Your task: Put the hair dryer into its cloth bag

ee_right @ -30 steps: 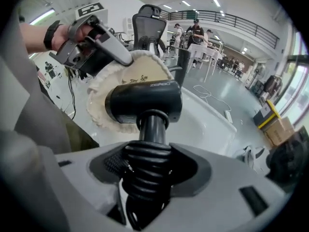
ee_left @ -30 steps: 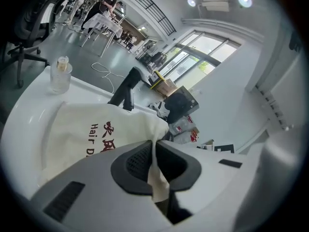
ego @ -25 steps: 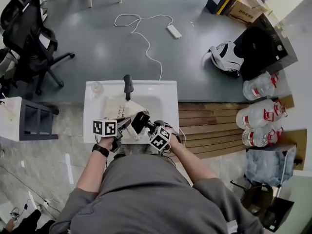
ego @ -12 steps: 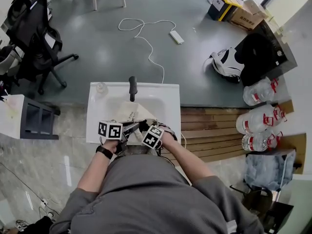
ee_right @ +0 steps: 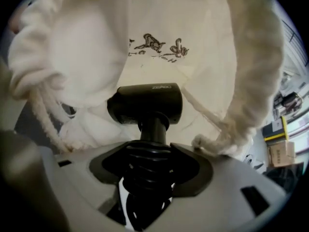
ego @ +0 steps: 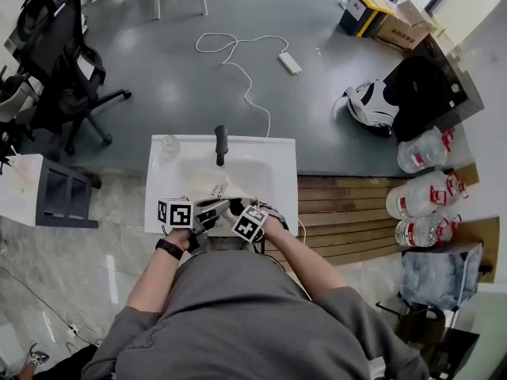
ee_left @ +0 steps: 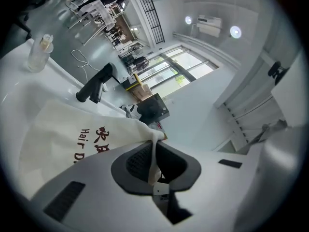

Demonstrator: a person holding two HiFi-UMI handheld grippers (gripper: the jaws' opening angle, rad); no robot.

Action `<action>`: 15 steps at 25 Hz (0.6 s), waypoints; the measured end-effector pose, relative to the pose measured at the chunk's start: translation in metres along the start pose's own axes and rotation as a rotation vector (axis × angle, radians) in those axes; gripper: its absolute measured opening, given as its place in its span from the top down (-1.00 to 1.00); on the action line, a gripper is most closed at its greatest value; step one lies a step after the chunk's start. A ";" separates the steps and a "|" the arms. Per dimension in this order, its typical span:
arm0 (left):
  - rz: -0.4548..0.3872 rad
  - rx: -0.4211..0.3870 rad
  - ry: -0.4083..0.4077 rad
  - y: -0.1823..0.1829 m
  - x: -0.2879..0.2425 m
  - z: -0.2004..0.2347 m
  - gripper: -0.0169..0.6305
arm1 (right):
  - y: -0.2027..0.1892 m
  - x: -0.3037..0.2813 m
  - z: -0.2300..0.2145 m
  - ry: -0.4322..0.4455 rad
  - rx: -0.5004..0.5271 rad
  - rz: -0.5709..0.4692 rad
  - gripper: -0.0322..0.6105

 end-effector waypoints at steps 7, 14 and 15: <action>-0.058 0.011 -0.084 0.009 0.002 -0.008 0.90 | -0.005 0.018 -0.003 -0.020 -0.028 -0.118 0.13; -0.052 -0.002 -0.100 0.011 -0.003 -0.011 0.90 | -0.015 0.026 -0.008 -0.126 0.139 -0.069 0.13; -0.053 0.000 -0.101 0.011 -0.004 -0.011 0.90 | -0.016 0.026 -0.010 -0.144 0.161 -0.050 0.13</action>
Point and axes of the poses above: the fingertips, and each gripper's own axes: x backward along the fingers, z to its left, y out of its top, the point moved 8 cm from there along x, backward along the fingers, and after that the axes turned 5 degrees about -y, right-handed, at the moved point
